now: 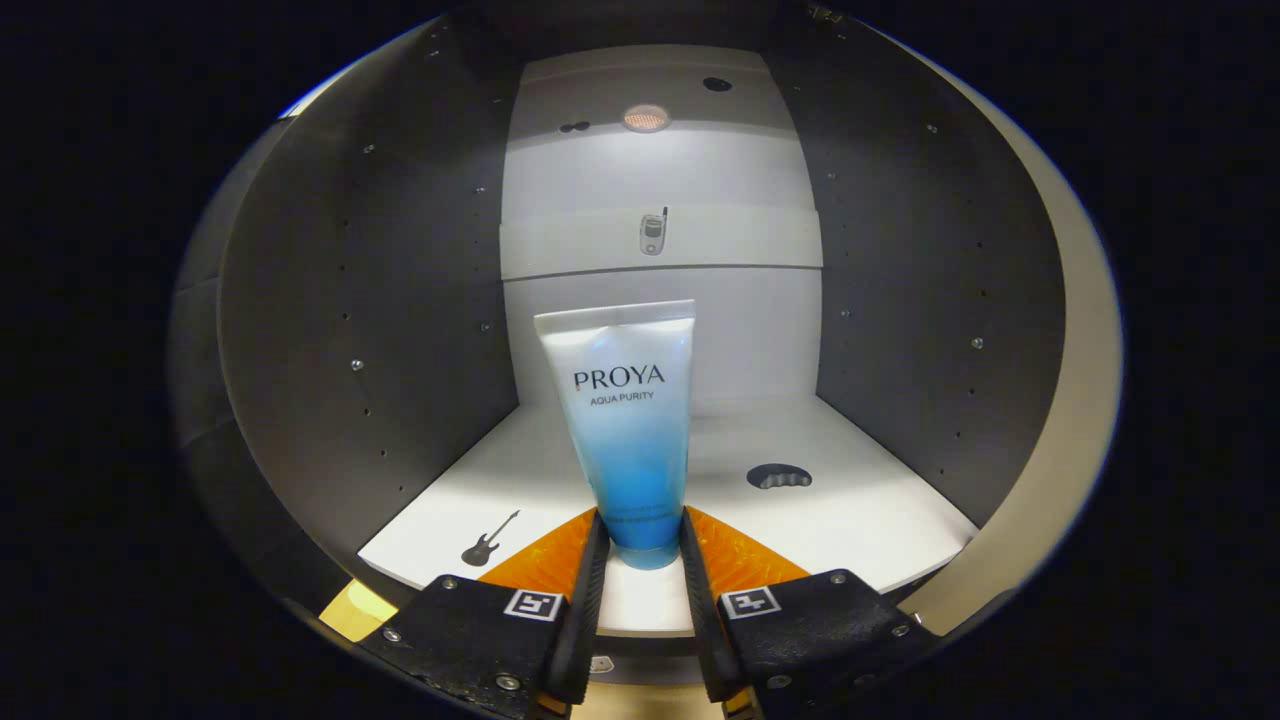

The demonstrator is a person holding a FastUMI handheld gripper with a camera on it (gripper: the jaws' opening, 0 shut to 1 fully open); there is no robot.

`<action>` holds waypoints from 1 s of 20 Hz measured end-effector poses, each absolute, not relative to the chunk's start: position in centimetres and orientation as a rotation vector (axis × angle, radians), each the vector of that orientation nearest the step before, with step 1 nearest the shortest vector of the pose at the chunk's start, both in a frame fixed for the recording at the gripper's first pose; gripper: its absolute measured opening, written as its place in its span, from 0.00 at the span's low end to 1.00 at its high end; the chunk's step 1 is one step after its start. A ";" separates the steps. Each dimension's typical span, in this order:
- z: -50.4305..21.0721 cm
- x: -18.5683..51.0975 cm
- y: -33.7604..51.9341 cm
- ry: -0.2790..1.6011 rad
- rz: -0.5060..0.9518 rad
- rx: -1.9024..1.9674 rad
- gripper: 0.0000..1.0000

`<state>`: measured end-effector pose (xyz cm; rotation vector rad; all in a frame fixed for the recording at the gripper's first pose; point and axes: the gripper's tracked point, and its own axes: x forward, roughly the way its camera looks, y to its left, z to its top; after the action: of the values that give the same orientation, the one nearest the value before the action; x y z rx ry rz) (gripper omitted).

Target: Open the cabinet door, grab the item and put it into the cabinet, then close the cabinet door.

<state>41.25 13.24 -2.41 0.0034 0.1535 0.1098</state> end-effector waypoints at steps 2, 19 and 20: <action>-2.8 41.0 13.6 0.167 0.123 -0.030 0.61; 6.3 24.1 12.9 -0.049 0.072 0.040 0.94; 6.6 22.3 13.4 -0.055 0.087 0.056 0.94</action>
<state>22.30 13.44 6.65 0.0555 -0.0547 0.0873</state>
